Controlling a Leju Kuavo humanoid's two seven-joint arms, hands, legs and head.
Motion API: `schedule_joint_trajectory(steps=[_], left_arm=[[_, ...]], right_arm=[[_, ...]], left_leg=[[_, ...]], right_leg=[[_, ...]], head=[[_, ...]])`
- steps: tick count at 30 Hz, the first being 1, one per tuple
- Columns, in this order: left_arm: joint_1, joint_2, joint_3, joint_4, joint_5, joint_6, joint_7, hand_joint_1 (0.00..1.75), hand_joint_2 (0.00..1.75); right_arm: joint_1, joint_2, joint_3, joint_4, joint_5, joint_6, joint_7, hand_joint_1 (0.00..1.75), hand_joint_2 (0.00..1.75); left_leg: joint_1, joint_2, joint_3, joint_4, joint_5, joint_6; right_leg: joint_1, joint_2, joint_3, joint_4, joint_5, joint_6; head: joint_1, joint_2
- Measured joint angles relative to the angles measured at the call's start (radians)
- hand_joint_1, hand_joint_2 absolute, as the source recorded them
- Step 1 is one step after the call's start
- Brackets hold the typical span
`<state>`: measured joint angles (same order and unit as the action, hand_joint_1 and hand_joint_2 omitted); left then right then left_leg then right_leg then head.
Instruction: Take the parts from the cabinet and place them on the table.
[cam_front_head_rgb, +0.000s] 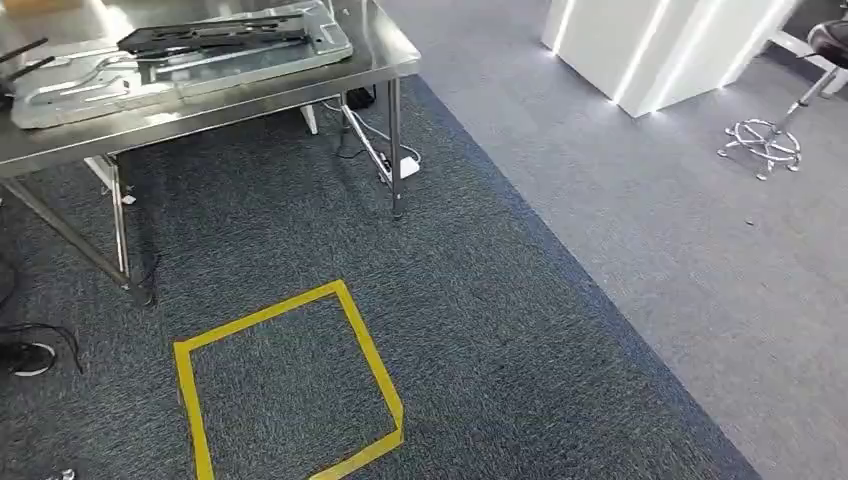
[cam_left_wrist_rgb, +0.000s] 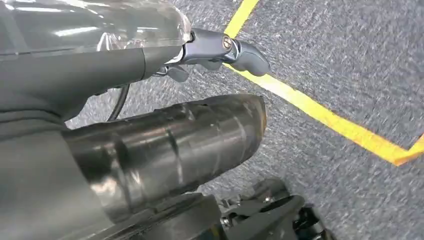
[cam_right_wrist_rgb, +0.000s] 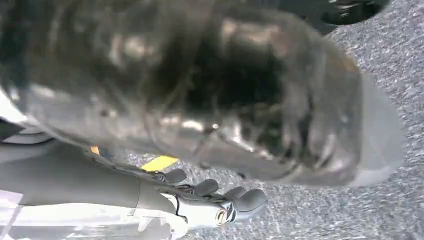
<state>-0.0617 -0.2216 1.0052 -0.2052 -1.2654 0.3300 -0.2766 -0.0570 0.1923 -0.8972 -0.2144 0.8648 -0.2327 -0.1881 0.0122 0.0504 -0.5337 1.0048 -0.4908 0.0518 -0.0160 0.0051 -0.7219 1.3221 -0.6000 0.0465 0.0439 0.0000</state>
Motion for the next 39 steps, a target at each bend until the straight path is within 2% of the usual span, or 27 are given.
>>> schedule_joint_trajectory(steps=[1, 3, 4, 5, 8, 9, 10, 11, 13, 14, 15, 16, 17, 18, 19, 20, 23, 24, 26, 27, 29, 30, 31, 33, 34, 35, 39], left_arm=[[-0.002, 0.000, 0.000, 0.000, 0.000, 0.000, 0.001, 0.00, 0.00], [-0.004, -0.001, 0.000, 0.000, 0.000, 0.000, 0.001, 0.00, 0.00], [-0.004, -0.001, 0.000, 0.000, 0.000, 0.000, 0.001, 0.00, 0.00], [-0.003, -0.002, 0.000, 0.000, 0.000, 0.000, 0.002, 0.00, 0.00], [-0.007, -0.002, 0.000, 0.000, 0.000, 0.000, 0.004, 0.00, 0.00], [-0.007, -0.002, 0.000, 0.000, 0.000, 0.000, 0.004, 0.00, 0.00], [-0.008, -0.002, 0.000, 0.000, 0.001, 0.000, 0.004, 0.00, 0.00], [-0.009, -0.002, 0.000, 0.000, 0.002, 0.000, 0.004, 0.00, 0.00], [-0.004, -0.002, 0.000, 0.000, 0.005, 0.000, 0.004, 0.00, 0.00], [-0.002, -0.002, 0.000, 0.000, 0.005, 0.000, 0.006, 0.00, 0.00], [0.000, -0.002, 0.000, 0.000, 0.005, 0.000, 0.007, 0.00, 0.00], [0.001, -0.001, 0.000, 0.000, 0.005, 0.000, 0.007, 0.00, 0.00], [0.000, -0.001, 0.000, 0.000, 0.005, 0.000, 0.007, 0.00, 0.00], [0.000, -0.001, 0.000, 0.000, 0.005, 0.000, 0.007, 0.00, 0.00], [0.002, -0.001, 0.001, 0.000, 0.005, 0.000, 0.007, 0.00, 0.00], [0.002, -0.001, 0.002, 0.000, 0.005, 0.000, 0.007, 0.00, 0.00], [-0.003, -0.001, 0.002, 0.000, 0.005, 0.000, 0.007, 0.00, 0.00], [-0.002, -0.002, 0.002, 0.000, 0.005, 0.001, 0.007, 0.00, 0.00], [-0.004, -0.001, 0.002, 0.000, 0.005, 0.001, 0.007, 0.00, 0.00], [-0.002, -0.001, 0.002, 0.000, 0.005, 0.001, 0.007, 0.00, 0.00], [0.002, -0.001, 0.003, 0.000, 0.006, 0.001, 0.008, 0.00, 0.00], [0.002, -0.001, 0.004, 0.000, 0.006, 0.001, 0.008, 0.00, 0.00], [0.001, -0.001, 0.005, 0.000, 0.006, 0.001, 0.008, 0.00, 0.00], [-0.001, -0.002, 0.005, 0.000, 0.006, 0.001, 0.008, 0.00, 0.00], [-0.001, -0.002, 0.005, 0.000, 0.006, 0.001, 0.008, 0.00, 0.00], [0.000, -0.002, 0.005, 0.000, 0.006, 0.001, 0.008, 0.00, 0.00], [-0.010, -0.002, 0.006, 0.000, 0.006, 0.002, 0.008, 0.00, 0.00]], right_arm=[[0.002, 0.000, 0.000, 0.000, 0.001, 0.000, 0.001, 0.00, 0.00], [0.003, 0.000, 0.000, 0.000, 0.003, 0.000, 0.003, 0.00, 0.00], [0.002, 0.000, 0.001, 0.000, 0.004, 0.000, 0.003, 0.00, 0.00], [-0.001, -0.001, 0.001, 0.000, 0.004, 0.000, 0.003, 0.00, 0.00], [0.001, -0.001, 0.002, 0.000, 0.006, 0.001, 0.003, 0.00, 0.00], [0.001, -0.001, 0.002, 0.000, 0.006, 0.002, 0.003, 0.00, 0.00], [0.000, -0.001, 0.002, 0.000, 0.004, 0.003, 0.003, 0.00, 0.00], [0.000, -0.001, 0.002, 0.000, 0.003, 0.008, 0.003, 0.00, 0.00], [-0.002, -0.001, 0.002, 0.000, 0.003, 0.014, 0.003, 0.00, 0.00], [-0.002, -0.001, 0.002, 0.000, 0.003, 0.016, 0.003, 0.00, 0.00], [-0.001, -0.001, 0.002, 0.000, 0.003, 0.016, 0.003, 0.00, 0.00], [0.000, -0.001, 0.002, 0.000, 0.004, 0.016, 0.003, 0.00, 0.00], [0.001, -0.001, 0.002, 0.000, 0.005, 0.016, 0.003, 0.00, 0.00], [0.000, -0.001, 0.002, 0.000, 0.006, 0.017, 0.003, 0.00, 0.00], [0.001, -0.001, 0.002, 0.000, 0.006, 0.017, 0.005, 0.00, 0.00], [-0.002, -0.001, 0.002, 0.001, 0.006, 0.017, 0.007, 0.00, 0.00], [0.003, -0.001, 0.003, 0.001, 0.006, 0.017, 0.009, 0.00, 0.00], [0.005, -0.001, 0.002, 0.001, 0.006, 0.017, 0.009, 0.00, 0.00], [0.005, -0.002, 0.003, 0.002, 0.008, 0.017, 0.012, 0.00, 0.00], [0.003, -0.002, 0.003, 0.002, 0.010, 0.018, 0.013, 0.00, 0.00], [0.001, -0.002, 0.006, 0.002, 0.014, 0.018, 0.013, 0.00, 0.00], [0.002, -0.001, 0.007, 0.002, 0.015, 0.018, 0.013, 0.00, 0.00], [0.004, -0.002, 0.007, 0.002, 0.016, 0.018, 0.013, 0.00, 0.00], [0.006, -0.002, 0.007, 0.002, 0.019, 0.018, 0.014, 0.00, 0.00], [0.005, -0.002, 0.007, 0.002, 0.020, 0.018, 0.015, 0.00, 0.00], [0.002, -0.002, 0.007, 0.002, 0.021, 0.018, 0.015, 0.00, 0.00], [0.006, -0.002, 0.008, 0.002, 0.021, 0.018, 0.015, 0.00, 0.00]], left_leg=[[0.000, 0.011, 0.001, 0.000, -0.001, -0.001], [-0.001, 0.030, 0.008, 0.000, -0.006, -0.006], [-0.002, 0.038, 0.013, 0.000, -0.008, -0.010], [-0.009, 0.048, 0.015, 0.002, -0.014, -0.019], [-0.007, 0.074, 0.025, -0.005, -0.016, -0.033], [-0.009, 0.075, 0.026, -0.001, -0.022, -0.040], [-0.004, 0.020, 0.021, 0.021, -0.040, -0.047], [-0.001, -0.017, 0.000, 0.070, -0.077, -0.047], [-0.001, -0.040, -0.074, 0.231, -0.160, -0.050], [-0.001, -0.041, -0.105, 0.293, -0.176, -0.051], [0.000, -0.041, -0.114, 0.306, -0.164, -0.051], [0.000, -0.041, -0.103, 0.273, -0.130, -0.050], [0.000, -0.045, -0.074, 0.200, -0.078, -0.049], [0.002, -0.061, -0.033, 0.105, -0.025, -0.046], [0.005, -0.114, -0.006, 0.030, -0.005, -0.041], [0.004, -0.127, -0.003, 0.018, -0.015, -0.042], [-0.003, -0.103, 0.000, 0.023, -0.011, -0.029], [0.003, -0.088, 0.002, 0.009, -0.004, -0.017], [0.004, -0.066, 0.007, 0.000, 0.002, -0.001], [0.003, -0.053, 0.006, 0.000, 0.002, -0.001], [0.000, -0.022, 0.005, 0.001, -0.001, 0.002], [0.000, -0.008, 0.006, 0.001, -0.002, 0.001], [0.000, 0.004, 0.008, 0.001, -0.004, 0.000], [0.000, 0.024, 0.015, 0.001, -0.009, -0.005], [0.000, 0.034, 0.020, 0.001, -0.012, -0.010], [-0.007, 0.043, 0.022, 0.001, -0.018, -0.018], [-0.009, 0.076, 0.038, -0.004, -0.022, -0.041]], right_leg=[[0.000, -0.003, 0.027, -0.050, 0.034, -0.001], [0.003, -0.027, 0.128, -0.233, 0.117, -0.011], [0.010, -0.080, 0.167, -0.307, 0.126, -0.022], [0.016, -0.091, 0.165, -0.313, 0.126, -0.031], [0.020, -0.054, 0.158, -0.310, 0.125, -0.042], [0.006, -0.040, 0.166, -0.322, 0.135, -0.052], [0.005, -0.030, 0.168, -0.327, 0.139, -0.055], [0.004, -0.021, 0.166, -0.327, 0.141, -0.062], [0.006, 0.004, 0.162, -0.327, 0.141, -0.066], [0.007, 0.019, 0.161, -0.325, 0.141, -0.066], [0.007, 0.033, 0.162, -0.323, 0.141, -0.066], [0.007, 0.048, 0.162, -0.320, 0.140, -0.066], [0.006, 0.064, 0.163, -0.316, 0.138, -0.063], [0.006, 0.077, 0.163, -0.311, 0.136, -0.059], [0.004, 0.088, 0.159, -0.304, 0.132, -0.055], [0.011, 0.096, 0.152, -0.293, 0.129, -0.048], [0.002, 0.123, 0.145, -0.303, 0.137, -0.029], [0.004, 0.129, 0.143, -0.301, 0.136, -0.022], [0.007, 0.036, 0.119, -0.244, 0.095, -0.018], [0.006, 0.018, 0.084, -0.174, 0.056, -0.013], [0.001, 0.006, 0.006, -0.021, -0.003, -0.006], [-0.001, 0.003, -0.009, 0.006, -0.001, -0.004], [-0.002, 0.000, 0.003, -0.021, 0.026, -0.003], [-0.002, -0.019, 0.089, -0.182, 0.111, -0.008], [0.001, -0.053, 0.139, -0.271, 0.144, -0.014], [0.014, -0.086, 0.152, -0.300, 0.133, -0.024], [0.017, -0.042, 0.144, -0.308, 0.139, -0.045]], head=[[0.000, 0.000], [0.000, 0.000], [0.000, 0.000], [-0.001, 0.000], [0.000, 0.000], [-0.001, 0.000], [-0.001, 0.000], [-0.003, 0.000], [-0.003, 0.000], [-0.003, 0.000], [-0.002, 0.000], [-0.003, 0.000], [-0.003, 0.000], [-0.003, 0.000], [-0.002, 0.000], [-0.003, 0.000], [-0.002, 0.000], [-0.003, 0.000], [0.000, 0.000], [-0.001, 0.000], [-0.001, 0.000], [-0.001, 0.000], [-0.001, 0.000], [-0.001, 0.000], [-0.001, 0.000], [-0.002, 0.000], [-0.002, 0.000]])
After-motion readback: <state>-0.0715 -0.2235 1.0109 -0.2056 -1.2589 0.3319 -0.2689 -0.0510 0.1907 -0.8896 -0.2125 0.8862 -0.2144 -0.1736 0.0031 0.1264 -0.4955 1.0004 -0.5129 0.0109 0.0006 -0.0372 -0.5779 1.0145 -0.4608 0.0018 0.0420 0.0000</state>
